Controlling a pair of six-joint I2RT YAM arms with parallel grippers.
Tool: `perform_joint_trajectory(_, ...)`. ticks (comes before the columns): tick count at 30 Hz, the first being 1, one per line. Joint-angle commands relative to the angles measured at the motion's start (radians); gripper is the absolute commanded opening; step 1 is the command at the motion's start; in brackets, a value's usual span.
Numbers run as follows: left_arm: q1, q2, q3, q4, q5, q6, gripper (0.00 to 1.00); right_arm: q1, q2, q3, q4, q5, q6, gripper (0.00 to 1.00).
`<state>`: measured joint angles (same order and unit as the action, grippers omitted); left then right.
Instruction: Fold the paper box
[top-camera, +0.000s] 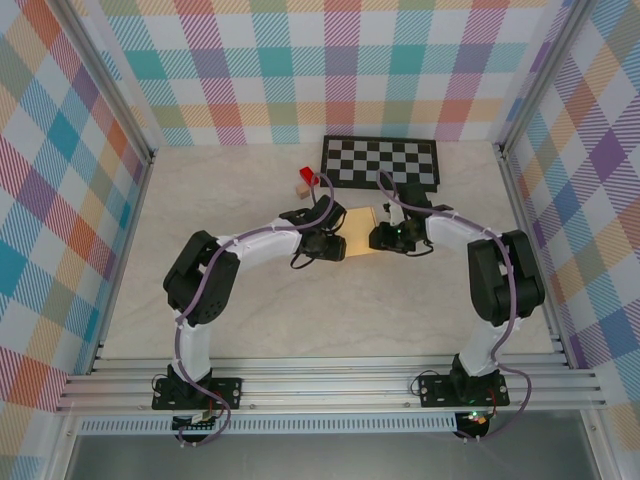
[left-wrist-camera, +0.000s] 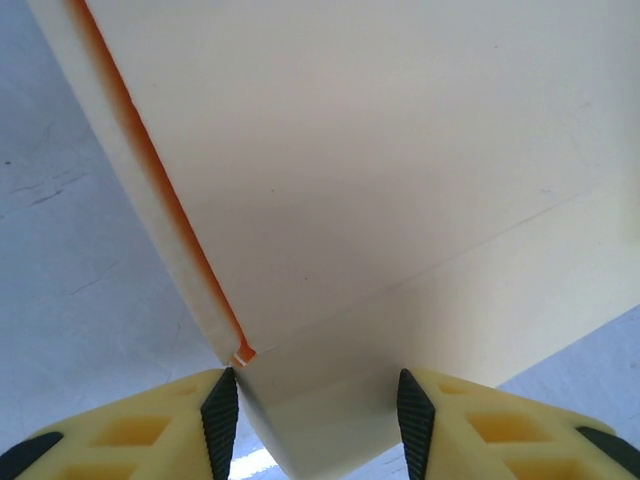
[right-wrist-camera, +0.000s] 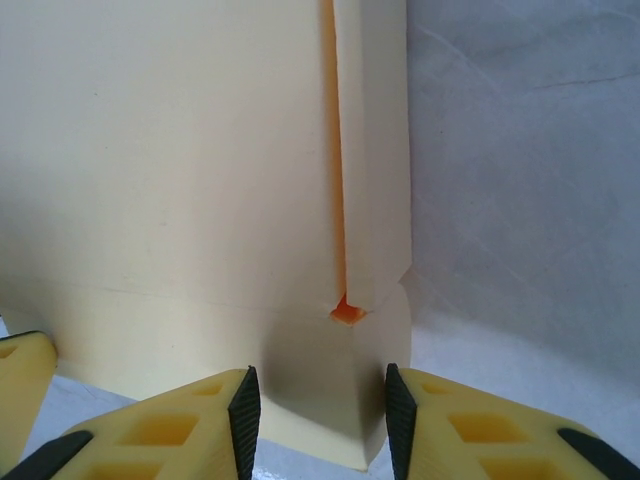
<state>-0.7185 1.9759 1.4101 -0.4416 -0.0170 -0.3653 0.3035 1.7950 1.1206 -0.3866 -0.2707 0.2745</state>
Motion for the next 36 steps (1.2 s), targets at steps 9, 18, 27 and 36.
perform_joint_trajectory(9,0.015,0.03,0.023,0.036,0.052,0.019,0.44,-0.004,0.036,0.041,-0.022,-0.071,0.014,0.35)
perform_joint_trajectory(18,0.017,0.052,0.021,0.054,0.014,0.12,0.43,-0.022,0.071,0.036,0.016,-0.045,-0.029,0.35)
perform_joint_trajectory(27,0.039,0.009,0.048,0.023,0.045,0.136,0.51,-0.05,0.089,0.048,0.007,-0.035,-0.051,0.34)
perform_joint_trajectory(36,0.086,0.066,0.13,0.015,0.108,0.065,0.47,-0.05,0.086,0.104,-0.022,-0.059,0.001,0.35)
